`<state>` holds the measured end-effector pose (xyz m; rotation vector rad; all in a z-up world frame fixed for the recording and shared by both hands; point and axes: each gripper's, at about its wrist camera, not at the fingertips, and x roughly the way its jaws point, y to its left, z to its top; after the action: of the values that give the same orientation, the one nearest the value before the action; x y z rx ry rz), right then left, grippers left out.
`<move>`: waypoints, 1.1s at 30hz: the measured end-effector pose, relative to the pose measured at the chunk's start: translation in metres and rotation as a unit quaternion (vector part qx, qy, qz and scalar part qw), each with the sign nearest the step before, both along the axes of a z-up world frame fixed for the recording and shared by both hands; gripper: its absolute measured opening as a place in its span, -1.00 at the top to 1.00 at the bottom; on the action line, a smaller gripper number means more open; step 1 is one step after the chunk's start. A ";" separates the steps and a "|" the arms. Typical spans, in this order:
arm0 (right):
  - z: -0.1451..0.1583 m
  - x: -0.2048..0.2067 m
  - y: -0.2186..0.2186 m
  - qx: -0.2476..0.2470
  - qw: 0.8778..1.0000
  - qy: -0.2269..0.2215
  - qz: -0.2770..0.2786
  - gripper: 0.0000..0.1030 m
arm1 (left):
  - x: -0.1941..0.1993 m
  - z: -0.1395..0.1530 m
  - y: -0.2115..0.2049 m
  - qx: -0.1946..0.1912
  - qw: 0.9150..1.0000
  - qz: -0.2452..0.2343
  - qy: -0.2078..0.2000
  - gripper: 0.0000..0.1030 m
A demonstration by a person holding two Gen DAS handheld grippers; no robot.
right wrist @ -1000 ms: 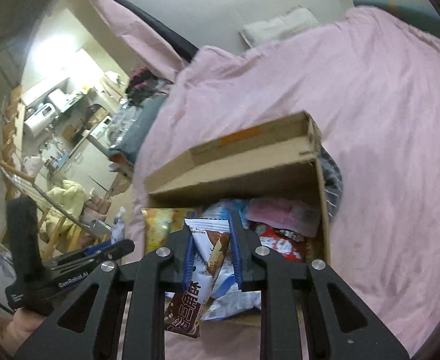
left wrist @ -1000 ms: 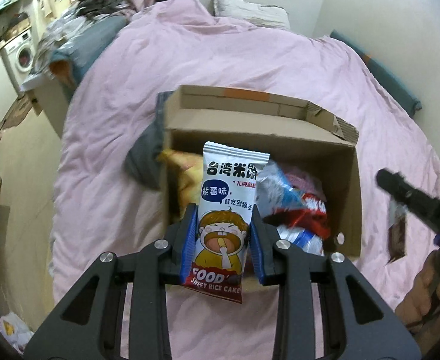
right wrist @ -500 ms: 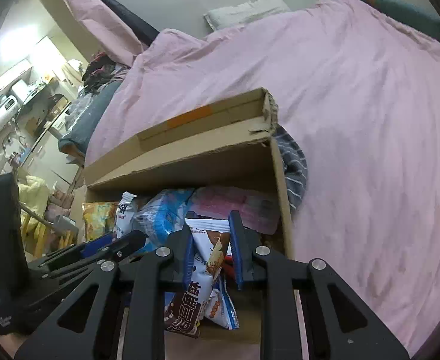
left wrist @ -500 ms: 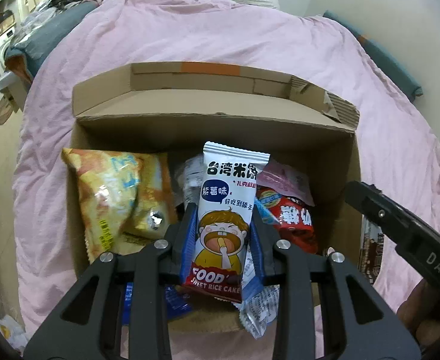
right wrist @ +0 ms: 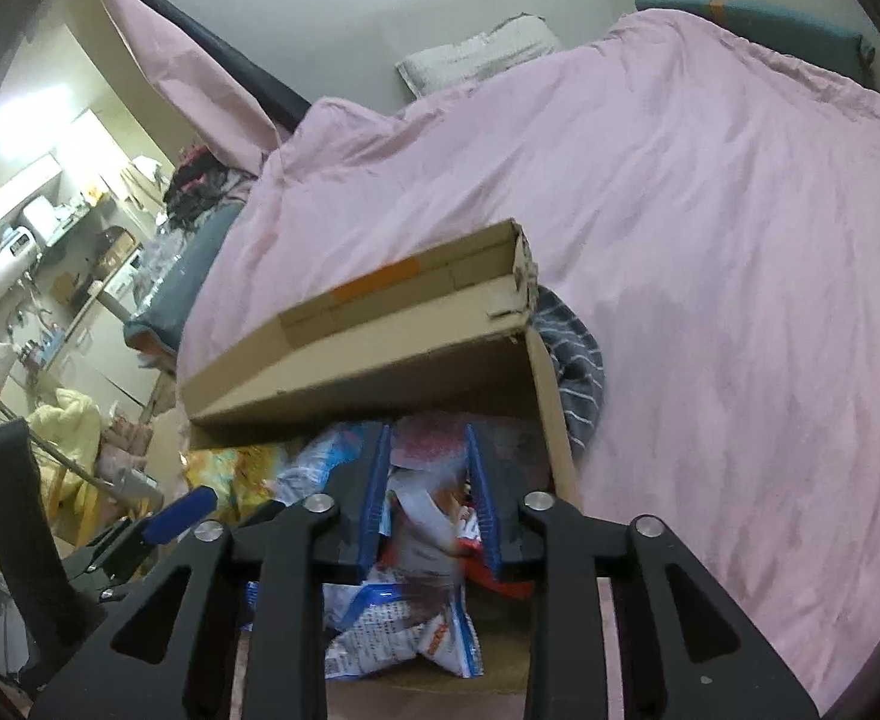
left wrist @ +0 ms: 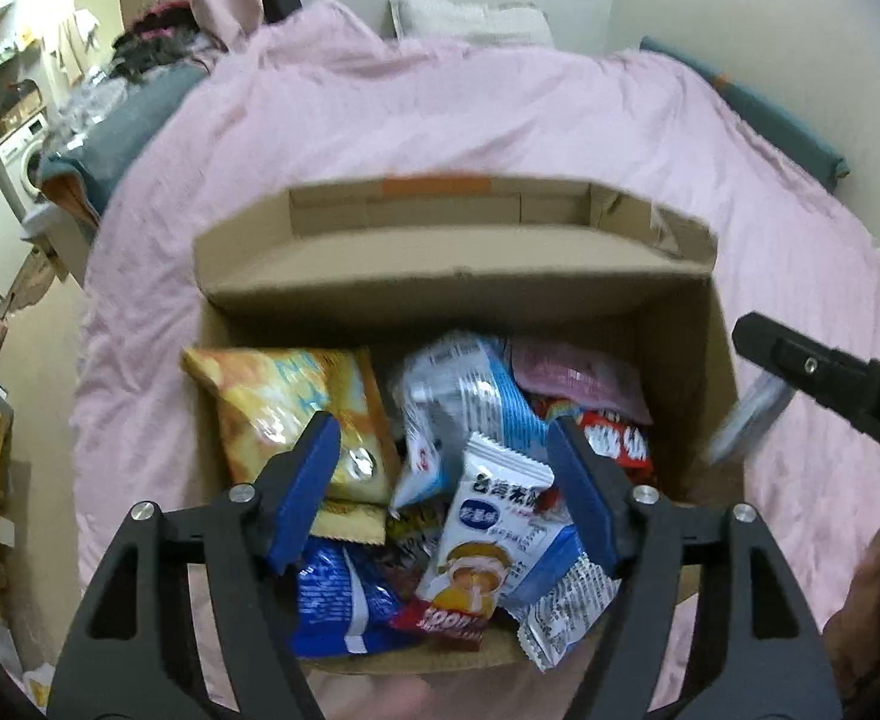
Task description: Organize snacks
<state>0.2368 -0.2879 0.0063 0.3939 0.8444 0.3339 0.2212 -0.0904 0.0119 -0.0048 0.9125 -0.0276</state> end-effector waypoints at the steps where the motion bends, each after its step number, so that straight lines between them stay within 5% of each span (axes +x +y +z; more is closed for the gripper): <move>1: 0.003 -0.002 -0.001 0.001 1.000 -0.006 -0.005 -0.17 | -0.001 0.004 0.001 0.002 1.000 0.002 -0.005 -0.33; 3: 0.009 -0.008 -0.004 0.006 1.000 -0.022 -0.014 -0.31 | -0.004 0.013 0.005 0.005 1.000 0.007 -0.016 -0.37; 9: 0.034 -0.029 -0.010 0.016 0.997 -0.067 -0.023 -0.70 | -0.020 0.034 0.023 -0.017 0.999 0.022 -0.039 -1.00; 14: 0.046 -0.050 -0.014 0.030 0.997 -0.069 -0.029 -0.93 | -0.041 0.047 0.037 -0.012 0.998 0.027 -0.060 -1.00; 19: 0.033 -0.076 -0.005 -0.011 0.999 -0.032 -0.026 -0.94 | -0.070 0.051 0.053 -0.010 0.997 0.025 -0.067 -1.00; 33: 0.020 -0.151 0.019 -0.057 0.998 -0.026 -0.017 -1.00 | -0.142 0.029 0.102 0.006 0.998 0.054 -0.040 -1.00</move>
<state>0.0862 -0.2687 0.0259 0.2913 0.8005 0.2615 0.0792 0.0118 0.0410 -0.0416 0.8305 0.0765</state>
